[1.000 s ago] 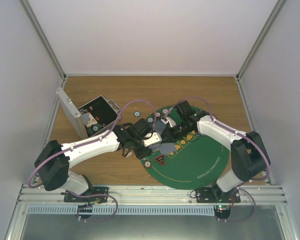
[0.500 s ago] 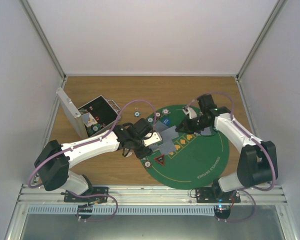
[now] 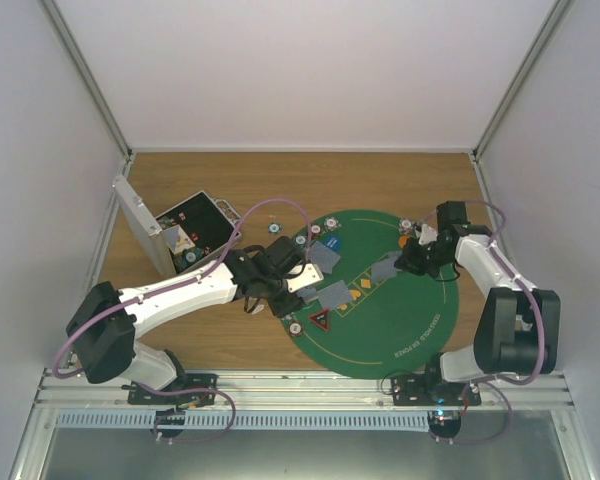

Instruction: Distribute texas hold em gaming equipment

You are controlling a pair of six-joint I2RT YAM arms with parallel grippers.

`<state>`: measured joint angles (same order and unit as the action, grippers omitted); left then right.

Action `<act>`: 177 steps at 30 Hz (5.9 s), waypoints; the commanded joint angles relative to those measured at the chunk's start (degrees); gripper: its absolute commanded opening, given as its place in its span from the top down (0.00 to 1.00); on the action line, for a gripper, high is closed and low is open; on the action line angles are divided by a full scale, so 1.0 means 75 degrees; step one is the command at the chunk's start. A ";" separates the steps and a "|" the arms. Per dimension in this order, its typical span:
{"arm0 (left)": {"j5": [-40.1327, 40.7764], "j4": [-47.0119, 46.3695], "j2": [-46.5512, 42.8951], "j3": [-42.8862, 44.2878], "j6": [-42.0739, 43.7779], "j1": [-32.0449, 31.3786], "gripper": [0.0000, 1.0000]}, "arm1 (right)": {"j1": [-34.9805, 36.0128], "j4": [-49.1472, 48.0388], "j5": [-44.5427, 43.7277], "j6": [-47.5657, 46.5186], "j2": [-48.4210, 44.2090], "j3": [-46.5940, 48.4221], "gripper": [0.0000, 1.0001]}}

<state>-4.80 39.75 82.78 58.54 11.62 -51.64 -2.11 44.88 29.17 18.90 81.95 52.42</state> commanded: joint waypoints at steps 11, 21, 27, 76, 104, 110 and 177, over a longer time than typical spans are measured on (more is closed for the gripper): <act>0.0099 -0.0221 -0.0220 -0.0094 0.0074 0.0029 0.42 | -0.0678 -0.0601 -0.1481 -0.0387 0.0948 -0.0053 0.99; 0.0134 -0.0199 -0.0176 -0.0072 0.0083 0.0029 0.42 | -0.0840 -0.0746 -0.1683 -0.0636 0.1361 0.0203 0.99; 0.0144 -0.0201 -0.0203 -0.0083 0.0080 0.0029 0.42 | -0.0885 -0.0820 -0.1778 -0.0719 0.1591 0.0331 0.99; 0.0032 -0.0198 -0.0170 -0.0004 0.0080 0.0041 0.42 | 0.1021 -0.0606 0.2216 -0.0116 0.0071 0.0261 0.19; 0.0069 -0.0185 -0.0266 -0.0048 0.0069 0.0029 0.42 | 0.4783 -0.1238 0.2413 0.0546 0.1952 0.1007 0.25; 0.0069 -0.0183 -0.0256 -0.0048 0.0071 0.0029 0.41 | 0.4777 -0.0884 0.1954 0.0344 0.1946 0.1014 0.28; 0.0082 -0.0184 -0.0314 -0.0060 0.0074 0.0029 0.42 | 0.2656 -0.0182 0.0785 -0.0127 0.0426 0.0400 0.99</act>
<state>-4.01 40.05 82.63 58.04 11.60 -51.64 20.01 45.74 35.75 19.29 87.22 59.59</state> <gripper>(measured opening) 0.587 0.008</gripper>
